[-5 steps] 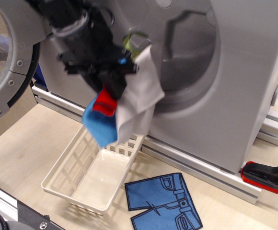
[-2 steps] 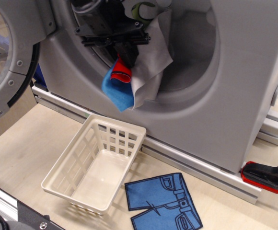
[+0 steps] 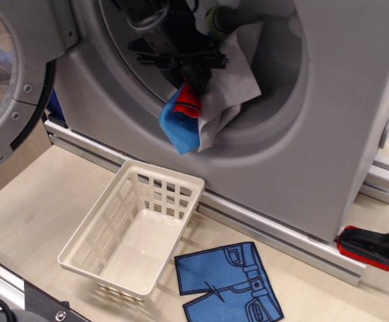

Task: Put clothes in laundry machine

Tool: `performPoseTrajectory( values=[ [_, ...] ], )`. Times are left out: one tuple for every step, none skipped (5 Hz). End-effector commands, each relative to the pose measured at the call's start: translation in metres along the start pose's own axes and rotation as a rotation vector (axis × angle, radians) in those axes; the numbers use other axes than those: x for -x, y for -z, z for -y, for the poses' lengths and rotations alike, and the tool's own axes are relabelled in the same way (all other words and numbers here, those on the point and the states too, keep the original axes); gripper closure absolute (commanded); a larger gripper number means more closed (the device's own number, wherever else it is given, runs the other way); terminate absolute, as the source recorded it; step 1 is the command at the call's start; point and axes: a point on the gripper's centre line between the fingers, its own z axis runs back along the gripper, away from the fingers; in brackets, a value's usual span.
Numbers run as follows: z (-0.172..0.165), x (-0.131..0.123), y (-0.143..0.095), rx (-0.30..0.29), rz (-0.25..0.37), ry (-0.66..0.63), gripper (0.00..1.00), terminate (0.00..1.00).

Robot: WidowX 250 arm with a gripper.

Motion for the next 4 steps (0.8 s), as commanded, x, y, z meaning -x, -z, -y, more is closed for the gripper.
performPoseTrajectory(
  values=[
    [0.001,-0.021,0.004,-0.019,0.051,0.029,1.0,0.0],
    [0.001,-0.017,0.004,-0.043,0.064,0.033,0.0,0.0],
    [-0.002,-0.012,0.0,-0.043,0.048,0.042,0.0,0.0],
    [-0.001,0.003,-0.01,-0.027,0.051,0.104,0.0,0.0]
  ],
)
